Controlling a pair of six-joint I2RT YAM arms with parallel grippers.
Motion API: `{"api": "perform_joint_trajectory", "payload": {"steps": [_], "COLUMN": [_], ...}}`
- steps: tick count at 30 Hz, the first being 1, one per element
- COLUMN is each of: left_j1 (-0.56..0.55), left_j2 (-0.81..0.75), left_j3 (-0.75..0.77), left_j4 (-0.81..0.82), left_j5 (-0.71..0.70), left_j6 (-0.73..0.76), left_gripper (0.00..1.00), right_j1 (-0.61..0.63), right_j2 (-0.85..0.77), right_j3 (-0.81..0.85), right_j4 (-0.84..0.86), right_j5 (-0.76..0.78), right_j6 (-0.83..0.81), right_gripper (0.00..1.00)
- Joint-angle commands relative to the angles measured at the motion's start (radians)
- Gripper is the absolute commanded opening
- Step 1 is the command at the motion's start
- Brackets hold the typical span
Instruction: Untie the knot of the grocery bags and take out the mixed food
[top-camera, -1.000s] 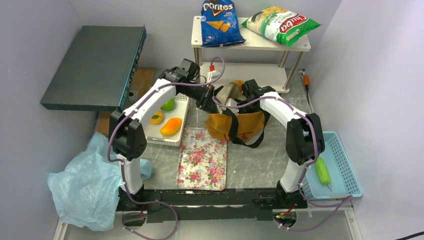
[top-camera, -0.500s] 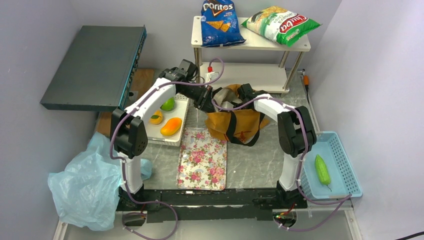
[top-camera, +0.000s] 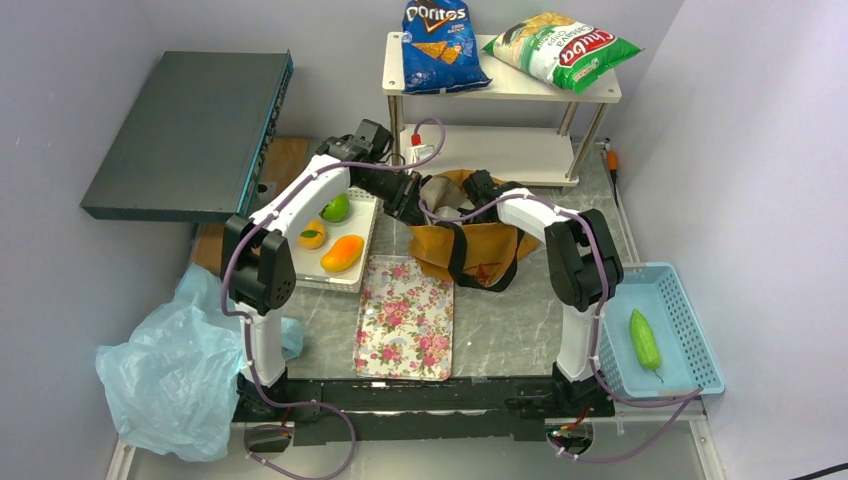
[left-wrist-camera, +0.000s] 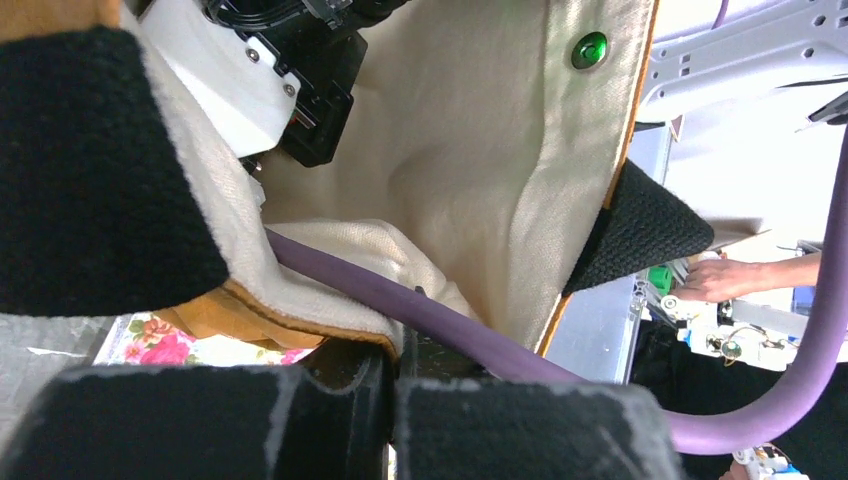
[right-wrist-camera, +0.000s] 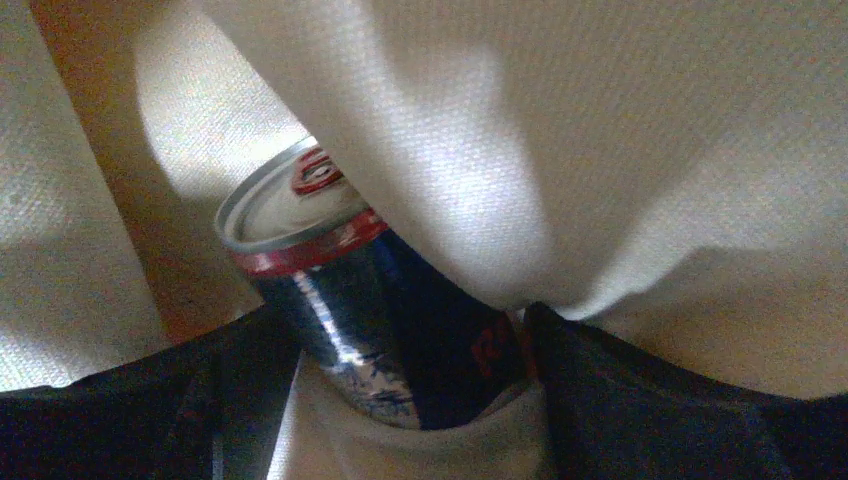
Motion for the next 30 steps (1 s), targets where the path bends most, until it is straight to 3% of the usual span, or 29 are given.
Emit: {"api": "perform_joint_trajectory", "payload": {"steps": [1, 6, 8, 20, 30], "left_j1": [-0.019, -0.020, -0.020, -0.021, -0.025], "left_j2": [-0.009, -0.025, -0.030, -0.049, -0.076], "left_j3": [0.038, 0.026, 0.019, -0.012, -0.042], "left_j4": [0.026, 0.028, 0.030, 0.062, 0.102], "left_j5": [0.050, 0.038, 0.037, 0.002, -0.052], "left_j6": [-0.021, -0.020, -0.022, -0.033, -0.052], "left_gripper": [0.00, 0.00, 0.00, 0.00, 0.00], "right_j1": [0.005, 0.004, 0.003, -0.023, -0.033], "right_j2": [0.146, 0.075, 0.035, -0.240, -0.485], "right_j3": [-0.053, -0.122, -0.148, -0.041, -0.072], "right_j4": [-0.120, -0.062, -0.034, -0.090, -0.032], "right_j5": [0.138, 0.089, 0.058, -0.201, -0.309], "right_j6": [0.065, 0.060, 0.058, 0.117, 0.160], "right_gripper": [0.74, 0.18, 0.02, 0.00, 0.00]}}
